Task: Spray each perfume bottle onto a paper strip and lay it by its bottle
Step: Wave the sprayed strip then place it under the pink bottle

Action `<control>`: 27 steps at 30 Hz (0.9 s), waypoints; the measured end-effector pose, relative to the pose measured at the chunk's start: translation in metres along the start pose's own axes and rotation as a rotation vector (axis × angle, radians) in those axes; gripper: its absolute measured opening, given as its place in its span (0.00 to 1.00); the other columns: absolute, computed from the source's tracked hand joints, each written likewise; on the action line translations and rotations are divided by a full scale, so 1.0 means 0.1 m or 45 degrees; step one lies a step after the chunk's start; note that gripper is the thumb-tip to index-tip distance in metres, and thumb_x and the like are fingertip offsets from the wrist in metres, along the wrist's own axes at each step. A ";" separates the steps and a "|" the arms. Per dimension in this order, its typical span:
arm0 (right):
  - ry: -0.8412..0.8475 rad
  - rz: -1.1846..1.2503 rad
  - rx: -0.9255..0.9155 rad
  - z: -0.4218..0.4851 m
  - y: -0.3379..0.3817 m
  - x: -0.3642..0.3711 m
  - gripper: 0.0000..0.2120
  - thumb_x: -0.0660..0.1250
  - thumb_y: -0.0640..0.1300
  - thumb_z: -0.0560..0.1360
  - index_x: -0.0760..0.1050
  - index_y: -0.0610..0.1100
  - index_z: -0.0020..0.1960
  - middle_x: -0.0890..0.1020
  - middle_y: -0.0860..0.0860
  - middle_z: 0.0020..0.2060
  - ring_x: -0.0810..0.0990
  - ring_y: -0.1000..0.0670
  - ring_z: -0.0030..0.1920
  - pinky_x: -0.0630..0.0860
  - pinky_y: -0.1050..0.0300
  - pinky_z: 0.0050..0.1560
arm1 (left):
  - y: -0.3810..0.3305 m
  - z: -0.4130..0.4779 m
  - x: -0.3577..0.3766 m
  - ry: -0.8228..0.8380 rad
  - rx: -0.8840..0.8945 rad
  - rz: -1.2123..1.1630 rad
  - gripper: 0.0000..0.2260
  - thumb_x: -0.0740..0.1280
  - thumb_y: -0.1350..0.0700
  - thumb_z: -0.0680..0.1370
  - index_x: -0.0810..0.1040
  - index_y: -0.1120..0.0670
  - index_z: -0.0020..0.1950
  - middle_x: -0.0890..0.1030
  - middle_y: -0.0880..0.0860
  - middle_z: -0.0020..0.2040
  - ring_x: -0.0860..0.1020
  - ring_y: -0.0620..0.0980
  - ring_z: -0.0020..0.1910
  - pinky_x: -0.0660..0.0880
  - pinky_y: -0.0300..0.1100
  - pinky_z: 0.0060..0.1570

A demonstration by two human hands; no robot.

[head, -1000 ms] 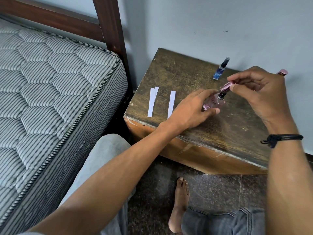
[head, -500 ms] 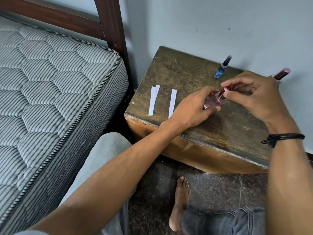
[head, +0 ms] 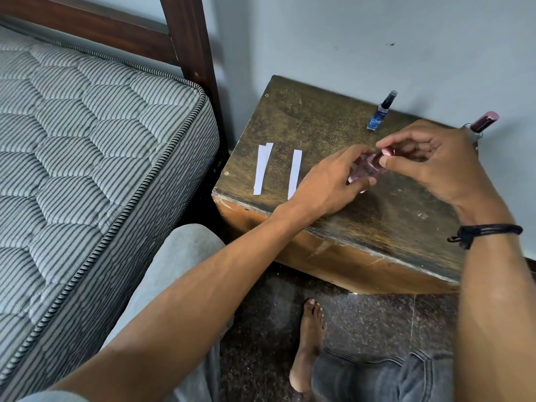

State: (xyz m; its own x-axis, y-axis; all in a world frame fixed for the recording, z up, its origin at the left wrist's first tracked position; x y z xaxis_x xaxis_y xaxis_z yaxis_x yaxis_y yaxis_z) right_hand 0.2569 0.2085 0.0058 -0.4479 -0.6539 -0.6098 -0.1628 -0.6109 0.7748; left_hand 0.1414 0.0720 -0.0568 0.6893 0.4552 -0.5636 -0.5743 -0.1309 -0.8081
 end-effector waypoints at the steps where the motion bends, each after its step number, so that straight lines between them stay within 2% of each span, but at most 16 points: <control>1: 0.003 0.001 0.004 0.00 0.01 0.00 0.16 0.78 0.37 0.74 0.83 0.58 0.52 0.84 0.50 0.51 0.86 0.51 0.47 0.82 0.60 0.54 | 0.00 0.00 0.00 -0.006 0.010 0.005 0.21 0.71 0.52 0.77 0.72 0.53 0.69 0.79 0.51 0.61 0.78 0.49 0.55 0.76 0.50 0.56; 6: 0.029 -0.004 0.042 0.00 0.02 0.04 0.20 0.77 0.34 0.72 0.83 0.60 0.50 0.84 0.51 0.51 0.85 0.56 0.46 0.79 0.67 0.52 | 0.01 0.00 0.00 -0.026 0.020 0.013 0.20 0.71 0.54 0.77 0.73 0.55 0.68 0.79 0.51 0.59 0.77 0.49 0.53 0.76 0.50 0.55; 9: 0.092 0.026 0.112 -0.02 0.02 0.03 0.25 0.80 0.38 0.71 0.81 0.65 0.56 0.84 0.59 0.49 0.85 0.56 0.49 0.79 0.67 0.54 | 0.01 0.00 0.00 -0.008 0.016 0.026 0.21 0.72 0.54 0.77 0.73 0.55 0.68 0.79 0.51 0.59 0.77 0.48 0.52 0.76 0.50 0.55; 11: 0.141 -0.009 0.168 -0.03 0.01 0.05 0.30 0.81 0.41 0.69 0.78 0.68 0.61 0.83 0.59 0.50 0.85 0.55 0.49 0.81 0.61 0.56 | 0.01 0.01 -0.03 0.022 0.002 0.027 0.24 0.73 0.54 0.76 0.73 0.54 0.70 0.79 0.52 0.60 0.78 0.48 0.53 0.77 0.51 0.56; 14: 0.175 -0.126 0.229 -0.02 0.00 0.08 0.29 0.82 0.44 0.68 0.77 0.68 0.61 0.83 0.59 0.53 0.85 0.53 0.50 0.80 0.48 0.61 | 0.02 0.06 -0.14 0.077 -0.018 0.043 0.24 0.71 0.61 0.75 0.73 0.55 0.71 0.79 0.53 0.60 0.78 0.49 0.53 0.78 0.49 0.56; 16: 0.173 -0.156 0.244 -0.02 0.00 0.08 0.27 0.82 0.44 0.68 0.78 0.68 0.59 0.84 0.58 0.52 0.86 0.53 0.50 0.79 0.47 0.62 | 0.05 0.10 -0.27 0.072 -0.033 0.060 0.23 0.67 0.66 0.74 0.75 0.56 0.69 0.80 0.52 0.57 0.78 0.47 0.51 0.78 0.44 0.55; 18: 0.171 -0.189 0.257 -0.04 0.00 0.07 0.26 0.82 0.44 0.69 0.79 0.68 0.57 0.85 0.59 0.51 0.85 0.55 0.50 0.78 0.50 0.60 | 0.10 0.14 -0.44 0.013 -0.097 0.091 0.21 0.64 0.69 0.74 0.79 0.55 0.64 0.80 0.50 0.54 0.78 0.45 0.50 0.77 0.42 0.55; 23: 0.157 -0.219 0.289 -0.06 -0.04 0.01 0.25 0.81 0.42 0.69 0.79 0.66 0.57 0.84 0.58 0.52 0.85 0.52 0.50 0.79 0.46 0.61 | 0.35 0.17 -0.88 -0.172 -0.285 0.193 0.12 0.69 0.63 0.76 0.83 0.51 0.56 0.82 0.46 0.50 0.80 0.45 0.49 0.77 0.45 0.58; 27: 0.196 -0.193 0.306 -0.05 -0.03 0.01 0.29 0.82 0.41 0.69 0.78 0.70 0.57 0.82 0.58 0.54 0.84 0.52 0.51 0.77 0.46 0.63 | 0.47 0.18 -0.90 -0.044 -0.322 0.395 0.13 0.71 0.58 0.77 0.82 0.53 0.61 0.81 0.51 0.58 0.79 0.50 0.57 0.73 0.45 0.62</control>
State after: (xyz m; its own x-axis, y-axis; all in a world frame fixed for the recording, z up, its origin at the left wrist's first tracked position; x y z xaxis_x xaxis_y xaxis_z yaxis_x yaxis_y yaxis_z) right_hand 0.2619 0.2076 0.0023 -0.2675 -0.6344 -0.7252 -0.4284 -0.5959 0.6793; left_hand 0.0444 0.0406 -0.0415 0.4827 0.3884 -0.7850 -0.6230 -0.4777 -0.6194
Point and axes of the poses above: each hand's wrist, its own z-axis towards the middle knuckle, its own x-axis out of the palm, y = z × x, the point moved 2 cm from there along z, towards the middle knuckle
